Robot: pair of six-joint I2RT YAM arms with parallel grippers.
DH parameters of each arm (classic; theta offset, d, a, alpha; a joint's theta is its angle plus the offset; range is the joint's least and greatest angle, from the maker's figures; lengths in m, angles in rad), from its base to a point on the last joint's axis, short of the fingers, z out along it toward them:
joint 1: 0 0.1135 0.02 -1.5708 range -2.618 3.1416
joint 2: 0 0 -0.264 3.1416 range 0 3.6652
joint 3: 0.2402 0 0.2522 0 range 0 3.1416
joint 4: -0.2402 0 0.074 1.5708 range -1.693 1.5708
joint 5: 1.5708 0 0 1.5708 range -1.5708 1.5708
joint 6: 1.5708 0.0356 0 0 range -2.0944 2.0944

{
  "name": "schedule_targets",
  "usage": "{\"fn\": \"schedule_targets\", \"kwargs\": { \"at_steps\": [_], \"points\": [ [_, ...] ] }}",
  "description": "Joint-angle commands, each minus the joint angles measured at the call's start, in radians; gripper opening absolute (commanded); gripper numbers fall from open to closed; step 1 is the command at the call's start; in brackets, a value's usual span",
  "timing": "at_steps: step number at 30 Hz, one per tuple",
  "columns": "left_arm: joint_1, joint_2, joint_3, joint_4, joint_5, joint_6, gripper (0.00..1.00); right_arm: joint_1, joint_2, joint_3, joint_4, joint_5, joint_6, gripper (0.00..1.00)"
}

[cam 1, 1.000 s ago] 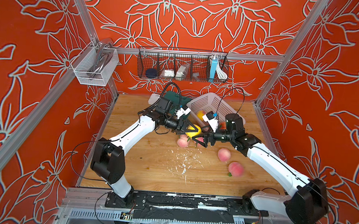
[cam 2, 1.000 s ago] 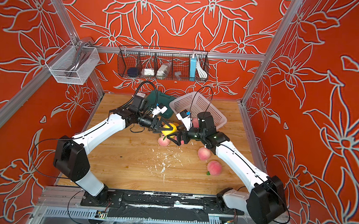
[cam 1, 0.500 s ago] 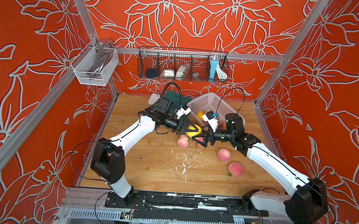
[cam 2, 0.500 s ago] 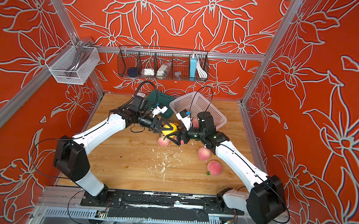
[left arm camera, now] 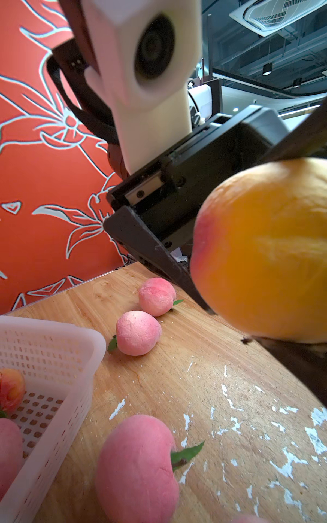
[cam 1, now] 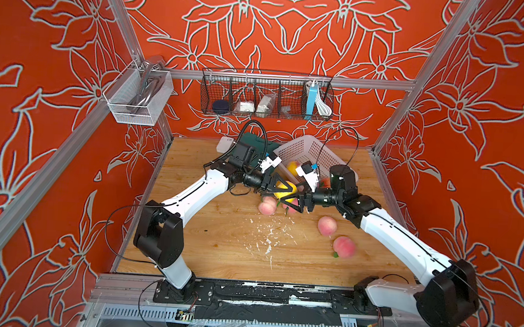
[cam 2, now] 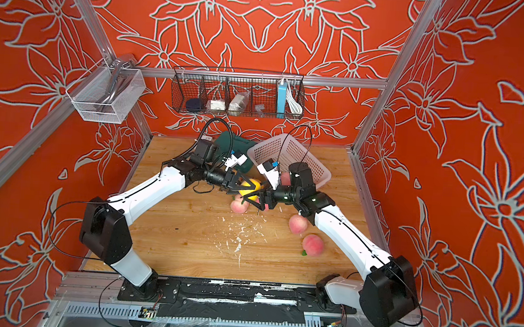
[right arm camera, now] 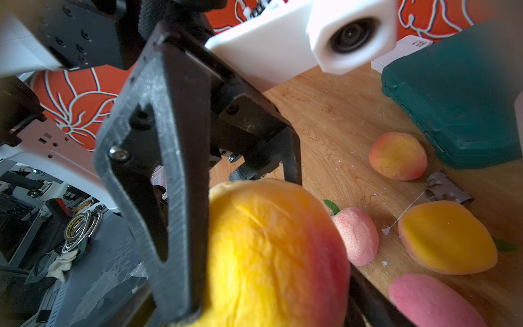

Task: Put the peaches into the basket
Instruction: Pick up the peach from the center of the board.

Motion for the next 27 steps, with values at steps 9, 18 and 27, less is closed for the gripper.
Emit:
{"fn": "schedule_targets", "kwargs": {
  "at_steps": [9, 18, 27],
  "points": [
    [0.015, -0.044, -0.019, 0.006, 0.032, 0.01, 0.91, -0.004, 0.051, 0.035, -0.055, 0.0, 0.012, 0.69],
    [0.021, -0.045, -0.026, 0.004, 0.032, 0.01, 0.91, -0.004, 0.054, 0.028, -0.055, -0.005, 0.012, 0.7],
    [0.025, -0.068, -0.025, -0.011, 0.035, 0.011, 0.92, -0.004, 0.035, 0.018, -0.048, -0.008, 0.018, 0.81]
  ]
}}
